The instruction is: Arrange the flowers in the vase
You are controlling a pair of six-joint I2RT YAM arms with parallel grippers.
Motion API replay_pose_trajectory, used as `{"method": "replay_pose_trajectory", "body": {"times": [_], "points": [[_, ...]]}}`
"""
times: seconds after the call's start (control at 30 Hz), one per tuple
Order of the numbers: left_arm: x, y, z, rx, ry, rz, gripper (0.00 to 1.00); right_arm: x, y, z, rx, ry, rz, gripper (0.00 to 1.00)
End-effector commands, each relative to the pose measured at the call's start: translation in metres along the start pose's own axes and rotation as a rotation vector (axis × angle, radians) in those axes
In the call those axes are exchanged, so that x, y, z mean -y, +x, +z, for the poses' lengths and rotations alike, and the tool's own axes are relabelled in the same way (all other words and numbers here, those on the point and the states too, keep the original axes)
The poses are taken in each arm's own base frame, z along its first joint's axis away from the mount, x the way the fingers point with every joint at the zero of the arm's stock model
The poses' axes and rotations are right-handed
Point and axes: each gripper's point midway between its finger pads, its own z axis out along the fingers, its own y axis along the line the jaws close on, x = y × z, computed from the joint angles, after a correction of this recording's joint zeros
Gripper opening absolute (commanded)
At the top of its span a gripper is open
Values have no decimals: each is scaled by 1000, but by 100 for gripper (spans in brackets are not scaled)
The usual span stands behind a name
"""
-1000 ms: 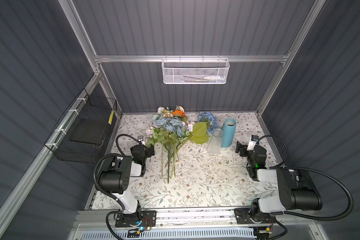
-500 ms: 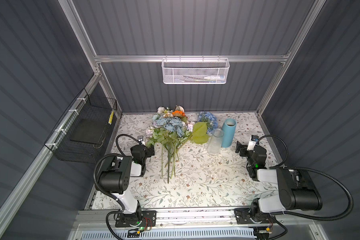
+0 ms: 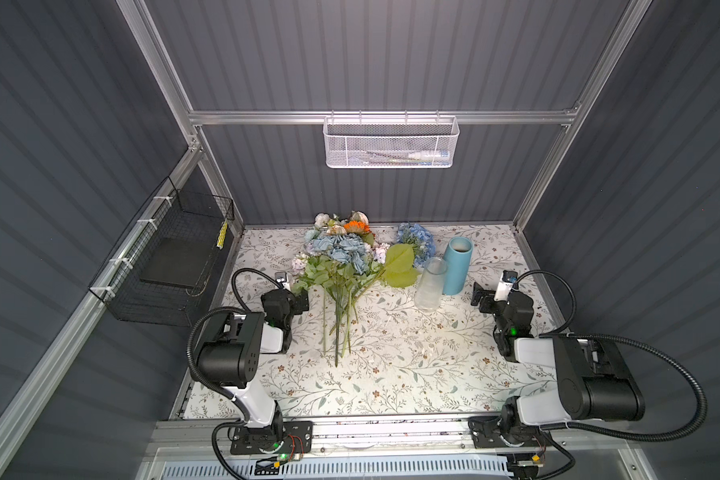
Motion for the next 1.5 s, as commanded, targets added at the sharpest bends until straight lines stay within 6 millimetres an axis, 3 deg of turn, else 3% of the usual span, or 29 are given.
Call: {"method": "replay_pose_trajectory", "body": {"times": [0.0,0.3,0.53,0.7,0.87,0.97,1.07,1.27,1.47], "points": [[-4,-3,3,3,-19,6,99,0,-8,3,20,-4,9,99],[-11,-7,1,9,-55,-13,99,-1,-21,-4,33,-5,4,99],[-30,-39,-24,13,-147,-67,99,2,-42,-24,-9,38,68,99],[-29,-73,-43,26,-126,-189,99,-23,-61,-46,-101,-17,119,99],[-7,-103,-62,-5,1,-307,99,-74,-71,-71,-119,-141,44,99],[19,-118,-77,4,91,-304,99,-109,-70,-89,-158,-244,11,99],[54,-121,-94,-21,167,-242,99,-138,-66,-106,-220,-329,-4,99],[99,-91,-117,-180,287,-237,99,-184,-61,-137,-313,-471,90,99],[127,-53,-138,-300,343,-222,93,-205,-48,-151,-403,-509,158,99]]}}
